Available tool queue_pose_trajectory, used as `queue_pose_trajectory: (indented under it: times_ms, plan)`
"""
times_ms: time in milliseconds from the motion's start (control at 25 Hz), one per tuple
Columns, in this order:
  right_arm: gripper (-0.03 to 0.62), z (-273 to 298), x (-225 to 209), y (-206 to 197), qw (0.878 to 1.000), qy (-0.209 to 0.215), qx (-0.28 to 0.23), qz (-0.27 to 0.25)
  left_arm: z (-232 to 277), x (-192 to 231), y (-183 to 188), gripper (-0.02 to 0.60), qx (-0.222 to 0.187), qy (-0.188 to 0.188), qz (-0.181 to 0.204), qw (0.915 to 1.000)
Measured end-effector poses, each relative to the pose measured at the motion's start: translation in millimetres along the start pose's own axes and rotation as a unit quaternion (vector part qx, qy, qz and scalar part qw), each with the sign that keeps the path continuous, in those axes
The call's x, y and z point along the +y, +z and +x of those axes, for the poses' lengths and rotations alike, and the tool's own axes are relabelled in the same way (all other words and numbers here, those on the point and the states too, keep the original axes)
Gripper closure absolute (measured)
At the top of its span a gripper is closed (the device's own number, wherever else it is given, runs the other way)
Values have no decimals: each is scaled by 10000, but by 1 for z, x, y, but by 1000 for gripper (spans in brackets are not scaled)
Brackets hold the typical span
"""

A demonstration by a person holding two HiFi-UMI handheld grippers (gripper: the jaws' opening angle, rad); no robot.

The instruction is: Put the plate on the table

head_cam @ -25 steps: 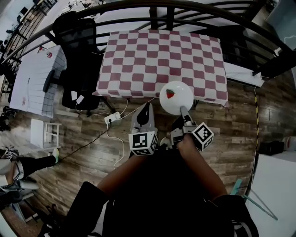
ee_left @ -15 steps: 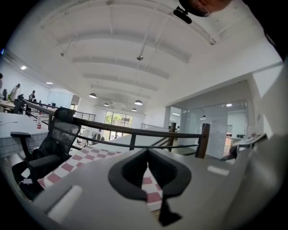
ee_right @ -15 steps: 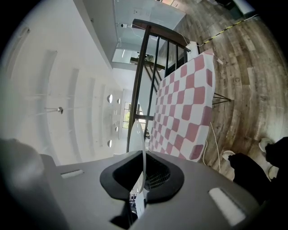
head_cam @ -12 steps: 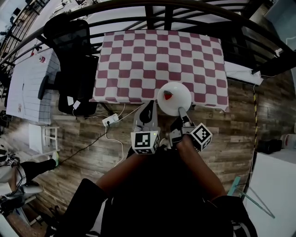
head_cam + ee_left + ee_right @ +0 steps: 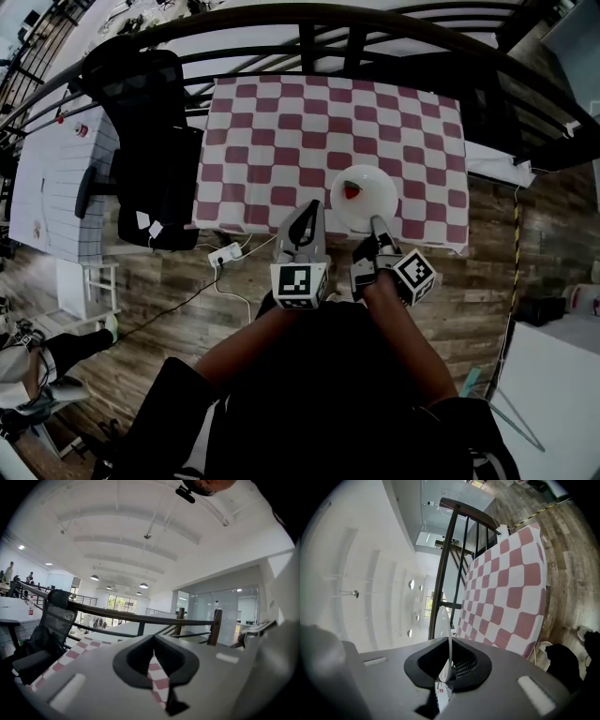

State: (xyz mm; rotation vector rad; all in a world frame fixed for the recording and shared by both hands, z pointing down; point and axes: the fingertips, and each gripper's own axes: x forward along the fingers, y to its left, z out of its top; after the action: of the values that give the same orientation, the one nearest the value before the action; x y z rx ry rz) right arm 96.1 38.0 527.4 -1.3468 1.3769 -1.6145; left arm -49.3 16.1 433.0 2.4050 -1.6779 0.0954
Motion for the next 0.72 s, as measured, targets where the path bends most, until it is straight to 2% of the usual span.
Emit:
queue_pose_trajectory:
  times_ms: [280, 400, 720]
  plan:
    - [583, 53, 13, 8, 9998, -66, -201, 61, 48, 40, 17, 572, -66, -100, 54, 9999]
    - [583, 68, 20, 9, 9990, -84, -386, 195, 65, 49, 22, 572, -21, -233, 70, 9997]
    - [583, 113, 23, -2, 9974, -280, -653, 131, 102, 90, 23, 572, 47, -549, 53, 9985]
